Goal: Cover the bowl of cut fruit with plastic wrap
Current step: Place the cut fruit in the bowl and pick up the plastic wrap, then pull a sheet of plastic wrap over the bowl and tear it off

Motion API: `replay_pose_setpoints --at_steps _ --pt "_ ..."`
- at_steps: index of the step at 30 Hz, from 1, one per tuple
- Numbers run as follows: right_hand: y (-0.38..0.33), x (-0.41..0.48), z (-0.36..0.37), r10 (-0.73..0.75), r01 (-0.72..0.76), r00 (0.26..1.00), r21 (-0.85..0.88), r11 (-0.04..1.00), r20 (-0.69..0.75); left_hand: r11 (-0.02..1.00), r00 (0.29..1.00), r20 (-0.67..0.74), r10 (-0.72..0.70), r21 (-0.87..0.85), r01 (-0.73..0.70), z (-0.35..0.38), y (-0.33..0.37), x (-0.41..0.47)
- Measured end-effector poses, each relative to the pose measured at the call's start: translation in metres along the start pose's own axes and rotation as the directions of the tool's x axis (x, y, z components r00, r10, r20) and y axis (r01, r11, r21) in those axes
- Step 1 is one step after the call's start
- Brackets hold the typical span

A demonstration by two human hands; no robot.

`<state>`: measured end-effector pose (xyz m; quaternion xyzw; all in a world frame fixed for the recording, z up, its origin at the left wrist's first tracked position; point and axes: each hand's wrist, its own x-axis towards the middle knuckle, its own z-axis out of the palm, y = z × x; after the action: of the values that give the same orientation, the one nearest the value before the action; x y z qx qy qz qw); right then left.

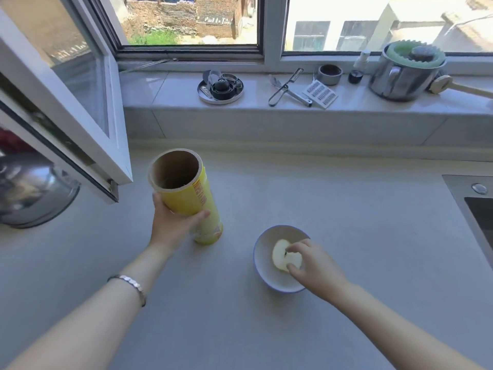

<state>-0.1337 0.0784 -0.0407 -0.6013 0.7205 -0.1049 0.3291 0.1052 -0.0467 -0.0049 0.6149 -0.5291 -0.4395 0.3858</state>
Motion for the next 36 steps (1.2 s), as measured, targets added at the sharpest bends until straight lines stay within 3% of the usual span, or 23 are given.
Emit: replay_pose_setpoints --at_steps 3,5,8,10,13,15,18,21,24,28,36 --pt "-0.008 -0.006 -0.003 -0.023 0.023 1.0 0.066 0.998 -0.002 1.0 0.998 -0.067 0.018 0.019 -0.017 0.005 0.006 0.005" --pt "-0.018 -0.011 -0.01 -0.041 0.046 0.999 0.162 0.986 -0.033 0.998 0.997 -0.074 0.013 -0.057 -0.017 0.005 0.017 0.003" --pt "-0.038 -0.017 -0.03 -0.022 0.061 0.993 0.335 0.94 -0.118 0.941 0.989 0.148 -0.008 -0.334 0.058 0.001 0.04 -0.015" --pt "-0.056 -0.023 -0.047 0.001 0.015 1.0 0.495 0.869 -0.031 0.859 0.929 0.37 -0.027 -0.467 0.211 0.001 0.053 -0.034" --pt "-0.081 -0.036 -0.061 -0.085 -0.077 0.979 0.724 0.685 0.185 0.755 0.815 0.562 -0.14 -0.472 0.455 0.015 0.06 -0.06" --pt "-0.088 -0.044 -0.056 -0.083 -0.093 0.981 0.804 0.587 0.174 0.716 0.754 0.62 -0.219 -0.422 0.556 0.027 0.058 -0.072" --pt "-0.085 -0.052 -0.038 0.049 -0.067 0.998 0.788 0.612 0.046 0.758 0.713 0.638 -0.29 -0.303 0.578 0.039 0.05 -0.087" --pt "-0.078 -0.064 -0.028 0.07 -0.004 0.996 0.784 0.621 -0.05 0.817 0.713 0.645 -0.275 -0.234 0.527 0.045 0.042 -0.098" --pt "-0.067 -0.074 -0.02 0.032 0.033 0.997 0.73 0.683 -0.075 0.798 0.721 0.636 -0.274 -0.268 0.539 0.046 0.037 -0.104" --pt "-0.057 -0.074 -0.031 0.035 0.078 0.991 0.774 0.628 -0.128 0.768 0.723 0.659 -0.206 -0.349 0.537 0.043 0.031 -0.107" --pt "-0.059 -0.05 -0.054 0.11 0.163 0.943 0.722 0.672 -0.315 0.755 0.592 0.795 -0.132 -0.306 0.58 0.043 0.023 -0.109"
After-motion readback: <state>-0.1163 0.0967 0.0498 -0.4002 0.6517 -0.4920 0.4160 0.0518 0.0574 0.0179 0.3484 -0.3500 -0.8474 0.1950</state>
